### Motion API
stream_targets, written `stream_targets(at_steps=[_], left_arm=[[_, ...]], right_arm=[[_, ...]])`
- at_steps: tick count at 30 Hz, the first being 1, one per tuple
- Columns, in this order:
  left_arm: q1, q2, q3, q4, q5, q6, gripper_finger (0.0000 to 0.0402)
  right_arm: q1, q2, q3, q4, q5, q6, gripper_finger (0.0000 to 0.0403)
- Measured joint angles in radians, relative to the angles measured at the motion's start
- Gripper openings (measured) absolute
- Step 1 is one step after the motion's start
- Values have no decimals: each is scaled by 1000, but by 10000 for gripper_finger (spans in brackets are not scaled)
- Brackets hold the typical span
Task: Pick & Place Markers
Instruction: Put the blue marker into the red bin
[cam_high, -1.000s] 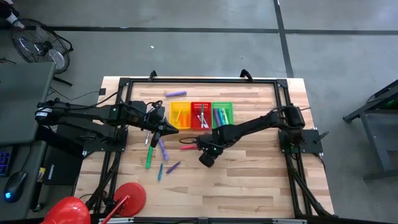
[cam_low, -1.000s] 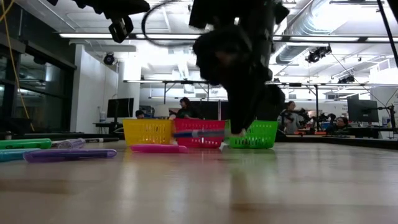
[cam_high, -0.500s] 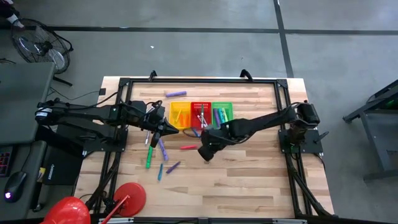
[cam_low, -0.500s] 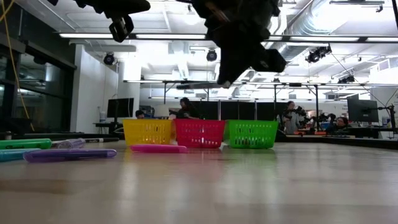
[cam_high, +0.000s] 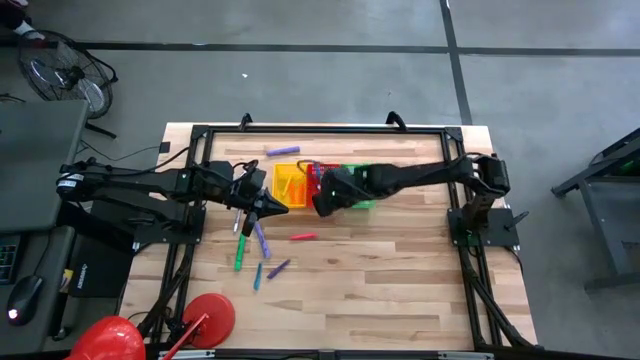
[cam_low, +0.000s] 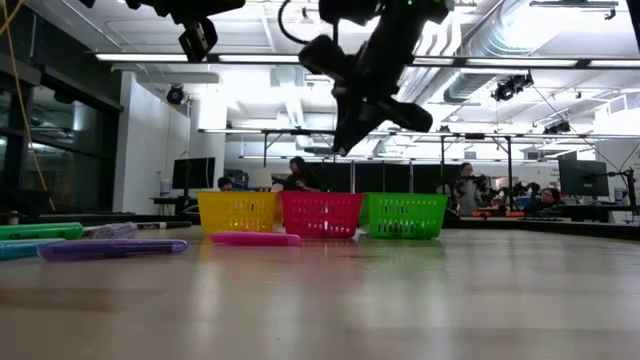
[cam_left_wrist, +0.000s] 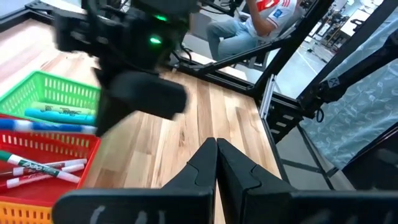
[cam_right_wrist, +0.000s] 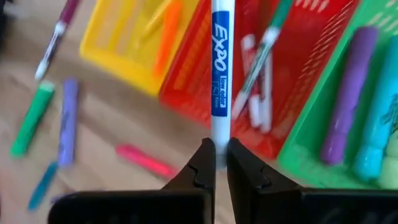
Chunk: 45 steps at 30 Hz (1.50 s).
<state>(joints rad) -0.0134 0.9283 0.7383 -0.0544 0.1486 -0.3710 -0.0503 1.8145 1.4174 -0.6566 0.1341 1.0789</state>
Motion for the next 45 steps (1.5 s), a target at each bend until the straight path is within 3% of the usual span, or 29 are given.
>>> stream_targets(at_steps=[8, 16, 23, 32, 45], left_arm=[[0, 0, 0, 0, -1, 0, 0], [0, 0, 0, 0, -1, -4, 0], [0, 0, 0, 1, -2, -9, 0], [0, 1, 0, 0, 0, -27, 0], [0, 1, 0, 0, 0, -52, 0]], right_arm=[[-34, 0, 0, 53, 22, 76, 7], [-2, 6, 0, 48, 135, 200, 19], [14, 44, -4, 71, 162, 260, 12], [-4, 69, -143, 262, 108, 335, 18], [-21, 65, -192, 318, 39, 319, 23]])
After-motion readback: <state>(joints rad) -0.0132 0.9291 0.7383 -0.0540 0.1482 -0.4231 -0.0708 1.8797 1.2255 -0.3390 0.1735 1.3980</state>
